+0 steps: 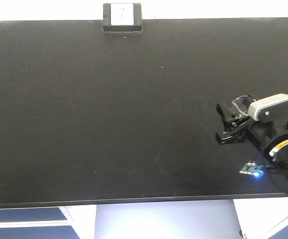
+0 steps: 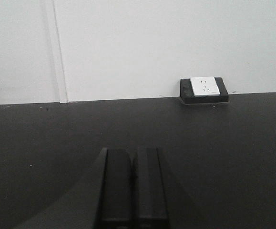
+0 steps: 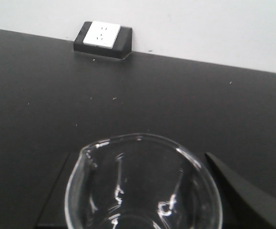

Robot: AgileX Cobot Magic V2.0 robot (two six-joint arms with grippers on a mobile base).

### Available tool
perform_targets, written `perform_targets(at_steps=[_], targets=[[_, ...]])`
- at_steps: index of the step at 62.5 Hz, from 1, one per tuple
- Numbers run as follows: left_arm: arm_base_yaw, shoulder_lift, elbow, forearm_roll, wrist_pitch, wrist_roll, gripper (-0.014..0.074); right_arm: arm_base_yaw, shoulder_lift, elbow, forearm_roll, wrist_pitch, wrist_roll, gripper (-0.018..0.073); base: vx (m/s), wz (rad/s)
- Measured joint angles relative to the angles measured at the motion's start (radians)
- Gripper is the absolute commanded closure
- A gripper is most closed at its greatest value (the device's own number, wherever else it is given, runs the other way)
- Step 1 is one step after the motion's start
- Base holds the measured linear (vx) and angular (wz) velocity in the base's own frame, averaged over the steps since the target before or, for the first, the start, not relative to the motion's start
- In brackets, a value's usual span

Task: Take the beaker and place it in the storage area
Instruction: 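Lower the held beaker onto the second bench with the right gripper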

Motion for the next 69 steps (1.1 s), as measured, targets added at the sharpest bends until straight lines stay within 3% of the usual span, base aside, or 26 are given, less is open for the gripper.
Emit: perform_targets(at_steps=[20,69], targets=[[0.0,0.0,0.0,0.0,0.0,0.0,0.0603,0.0,0.241,-0.078,-0.037,-0.032,-0.022,0.0565,0.0,0.0],[0.0,0.0,0.0,0.0,0.0,0.0,0.0603,0.0,0.429,-0.208,-0.041,-0.064,-0.076,0.0558,0.0,0.0]])
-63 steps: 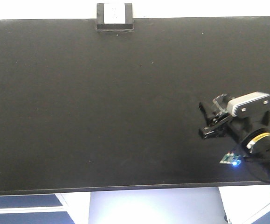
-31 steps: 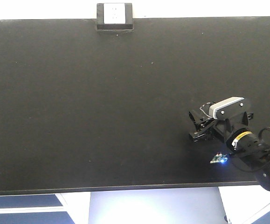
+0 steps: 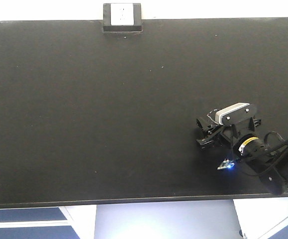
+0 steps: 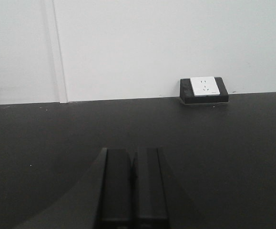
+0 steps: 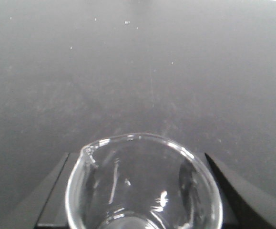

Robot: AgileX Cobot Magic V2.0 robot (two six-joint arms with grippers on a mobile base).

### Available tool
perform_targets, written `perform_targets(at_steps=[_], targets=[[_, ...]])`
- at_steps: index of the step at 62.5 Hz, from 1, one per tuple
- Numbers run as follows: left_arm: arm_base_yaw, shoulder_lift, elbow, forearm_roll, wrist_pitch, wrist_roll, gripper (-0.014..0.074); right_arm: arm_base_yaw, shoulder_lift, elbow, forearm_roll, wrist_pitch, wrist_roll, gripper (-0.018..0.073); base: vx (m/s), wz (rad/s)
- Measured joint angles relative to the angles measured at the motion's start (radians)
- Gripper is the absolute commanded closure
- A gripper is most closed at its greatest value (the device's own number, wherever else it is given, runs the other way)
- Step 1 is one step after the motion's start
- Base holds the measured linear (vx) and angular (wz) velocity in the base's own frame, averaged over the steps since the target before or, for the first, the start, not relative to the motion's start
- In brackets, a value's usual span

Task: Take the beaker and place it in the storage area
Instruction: 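Lower the held beaker onto the second bench with the right gripper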

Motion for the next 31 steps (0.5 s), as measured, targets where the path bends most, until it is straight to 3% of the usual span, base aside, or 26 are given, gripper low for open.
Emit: perform_targets(at_steps=[17,31], targets=[[0.0,0.0,0.0,0.0,0.0,0.0,0.0603,0.004,0.031,-0.001,0.0,-0.056,0.0,0.0454,0.0,0.0],[0.0,0.0,0.0,0.0,0.0,0.0,0.0603,0.004,0.031,-0.001,0.0,-0.055,0.0,0.0187,0.0,0.0]])
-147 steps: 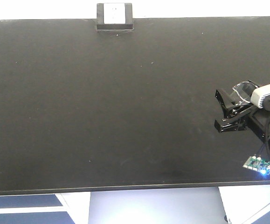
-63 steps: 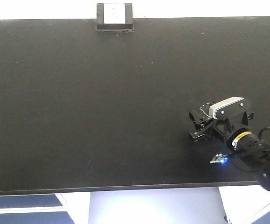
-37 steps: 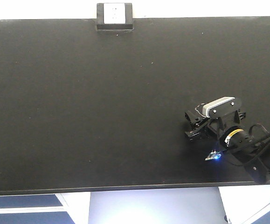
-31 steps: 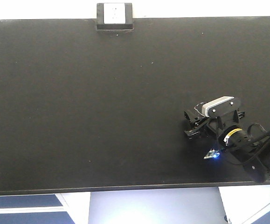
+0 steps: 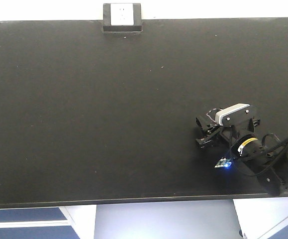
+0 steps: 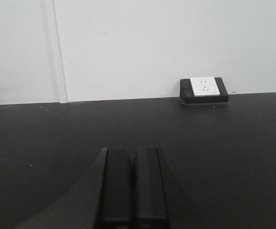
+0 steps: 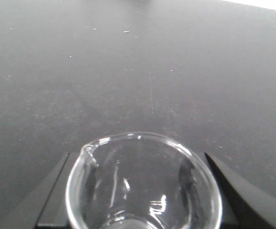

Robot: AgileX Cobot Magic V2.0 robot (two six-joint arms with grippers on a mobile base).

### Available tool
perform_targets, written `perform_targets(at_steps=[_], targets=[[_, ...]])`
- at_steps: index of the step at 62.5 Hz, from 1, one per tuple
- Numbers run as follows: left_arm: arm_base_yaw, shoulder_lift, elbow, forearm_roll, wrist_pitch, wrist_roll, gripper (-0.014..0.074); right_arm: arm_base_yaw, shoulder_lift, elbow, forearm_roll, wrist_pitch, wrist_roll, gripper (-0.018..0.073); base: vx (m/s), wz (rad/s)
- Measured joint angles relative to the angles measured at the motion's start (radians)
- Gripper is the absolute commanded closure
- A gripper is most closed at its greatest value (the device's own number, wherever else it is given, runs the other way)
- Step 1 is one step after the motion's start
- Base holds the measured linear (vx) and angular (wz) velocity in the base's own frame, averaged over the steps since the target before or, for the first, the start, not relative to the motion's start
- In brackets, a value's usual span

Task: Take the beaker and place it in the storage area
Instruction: 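Lower the held beaker onto the second bench with the right gripper, then open the right gripper and withdraw it from the beaker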

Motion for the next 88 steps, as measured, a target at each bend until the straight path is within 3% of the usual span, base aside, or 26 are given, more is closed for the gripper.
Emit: perform_targets(at_steps=[8,16,49,71,88], targets=[[0.0,0.0,0.0,0.0,0.0,0.0,0.0603,0.0,0.0,0.0,0.004,0.001,0.0,0.0034,0.0,0.0],[0.0,0.0,0.0,0.0,0.0,0.0,0.0603,0.0,0.0,0.002,0.008,0.04,0.001,-0.0032,0.0,0.0],[0.0,0.0,0.0,0.0,0.0,0.0,0.0603,0.0,-0.207,0.207,0.045,0.066,0.0,-0.0033,0.0,0.0],[0.0,0.0,0.0,0.0,0.0,0.0,0.0603,0.0,-0.508,0.454,0.047,0.067,-0.003,-0.0033,0.0,0.0],[0.0,0.0,0.0,0.0,0.0,0.0,0.0603,0.0,-0.701,0.479,0.046,0.071,-0.005,-0.0033,0.0,0.0]])
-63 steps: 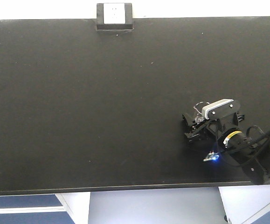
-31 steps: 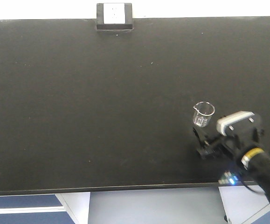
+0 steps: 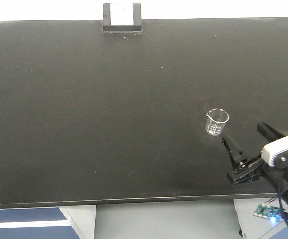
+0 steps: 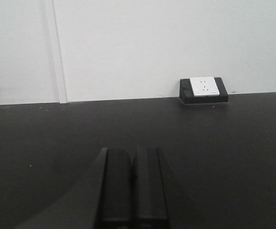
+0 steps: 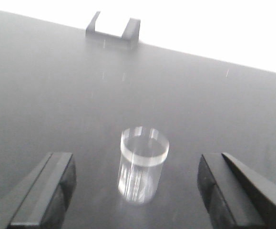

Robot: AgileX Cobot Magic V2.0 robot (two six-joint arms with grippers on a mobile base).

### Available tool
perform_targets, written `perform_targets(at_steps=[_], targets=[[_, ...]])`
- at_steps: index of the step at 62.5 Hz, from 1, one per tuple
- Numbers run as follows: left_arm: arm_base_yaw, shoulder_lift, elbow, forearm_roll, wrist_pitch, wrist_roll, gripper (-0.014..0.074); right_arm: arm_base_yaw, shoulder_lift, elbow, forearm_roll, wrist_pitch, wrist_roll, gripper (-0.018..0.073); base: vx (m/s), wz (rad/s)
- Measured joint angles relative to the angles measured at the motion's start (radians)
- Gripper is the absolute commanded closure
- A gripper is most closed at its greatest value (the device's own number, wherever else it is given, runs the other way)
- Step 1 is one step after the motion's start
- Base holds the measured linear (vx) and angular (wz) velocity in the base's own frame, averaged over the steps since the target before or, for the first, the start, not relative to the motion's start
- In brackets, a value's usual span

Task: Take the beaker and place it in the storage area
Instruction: 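Open the right gripper and withdraw it from the beaker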

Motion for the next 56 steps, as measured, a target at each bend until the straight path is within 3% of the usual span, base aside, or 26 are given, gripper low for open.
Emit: perform_targets(at_steps=[22,29,42,51,56], targets=[[0.0,0.0,0.0,0.0,0.0,0.0,0.0603,0.0,-0.004,0.004,0.019,-0.001,0.0,-0.0006,0.0,0.0],[0.0,0.0,0.0,0.0,0.0,0.0,0.0603,0.0,0.003,0.004,0.028,0.0,0.005,0.008,0.0,0.0],[0.0,0.0,0.0,0.0,0.0,0.0,0.0603,0.0,0.003,0.004,0.074,0.001,0.005,0.0351,0.0,0.0],[0.0,0.0,0.0,0.0,0.0,0.0,0.0603,0.0,-0.064,0.004,0.178,0.01,0.005,0.0561,0.0,0.0],[0.0,0.0,0.0,0.0,0.0,0.0,0.0603,0.0,-0.157,0.005,0.26,0.01,0.005,0.0572,0.0,0.0]])
